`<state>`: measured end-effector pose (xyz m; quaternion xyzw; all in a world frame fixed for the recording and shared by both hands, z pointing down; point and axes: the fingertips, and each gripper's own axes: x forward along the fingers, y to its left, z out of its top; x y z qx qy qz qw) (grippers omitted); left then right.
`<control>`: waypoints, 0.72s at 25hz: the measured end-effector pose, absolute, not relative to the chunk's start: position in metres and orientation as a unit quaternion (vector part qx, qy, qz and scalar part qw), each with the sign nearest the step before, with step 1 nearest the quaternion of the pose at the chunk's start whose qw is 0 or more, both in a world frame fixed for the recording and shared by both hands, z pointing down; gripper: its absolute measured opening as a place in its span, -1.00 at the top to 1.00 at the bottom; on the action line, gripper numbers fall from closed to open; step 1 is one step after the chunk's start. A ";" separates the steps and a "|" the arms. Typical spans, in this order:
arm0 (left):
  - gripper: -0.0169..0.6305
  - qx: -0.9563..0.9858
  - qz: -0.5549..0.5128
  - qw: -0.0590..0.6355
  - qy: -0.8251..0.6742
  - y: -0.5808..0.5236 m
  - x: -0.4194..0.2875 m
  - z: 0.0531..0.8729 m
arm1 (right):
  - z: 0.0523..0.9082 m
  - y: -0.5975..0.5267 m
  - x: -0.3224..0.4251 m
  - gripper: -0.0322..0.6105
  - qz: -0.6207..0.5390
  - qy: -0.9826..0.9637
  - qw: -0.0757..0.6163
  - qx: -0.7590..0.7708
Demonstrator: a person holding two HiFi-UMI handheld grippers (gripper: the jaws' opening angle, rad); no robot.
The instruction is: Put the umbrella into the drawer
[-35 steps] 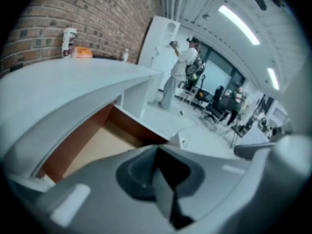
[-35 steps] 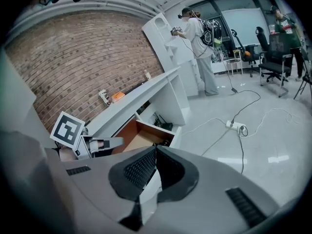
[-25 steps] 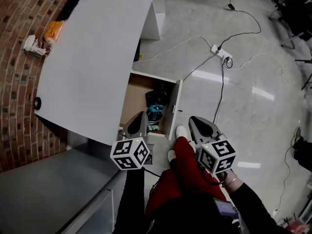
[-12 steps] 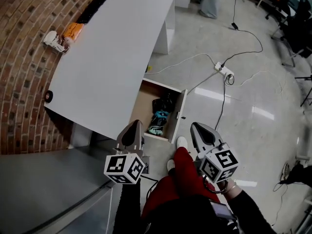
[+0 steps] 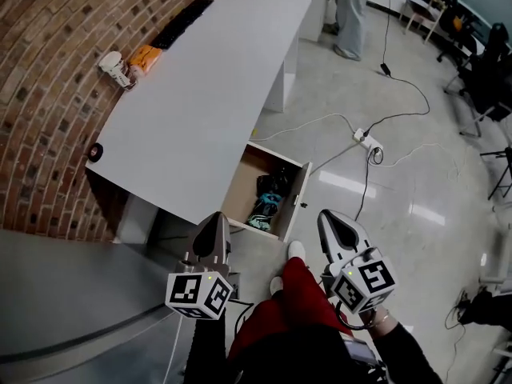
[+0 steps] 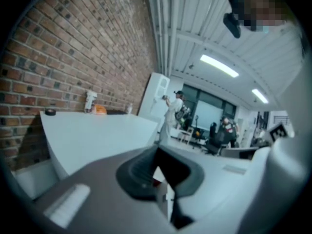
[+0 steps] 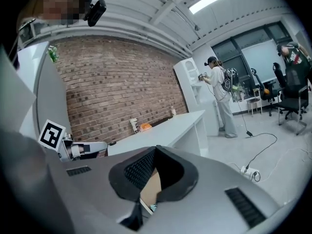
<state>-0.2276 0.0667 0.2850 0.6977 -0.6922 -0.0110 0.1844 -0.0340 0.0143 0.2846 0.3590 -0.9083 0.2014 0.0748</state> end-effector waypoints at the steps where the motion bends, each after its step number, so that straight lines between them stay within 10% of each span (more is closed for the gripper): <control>1: 0.94 0.697 -0.013 0.178 -0.694 0.072 -0.229 0.280 | 0.278 0.016 -0.035 0.87 0.188 -0.912 0.065 0.359; 18: 0.94 0.683 -0.030 0.092 -0.724 0.148 -0.250 0.209 | 0.186 0.072 -0.037 0.87 0.086 -0.936 -0.007 0.340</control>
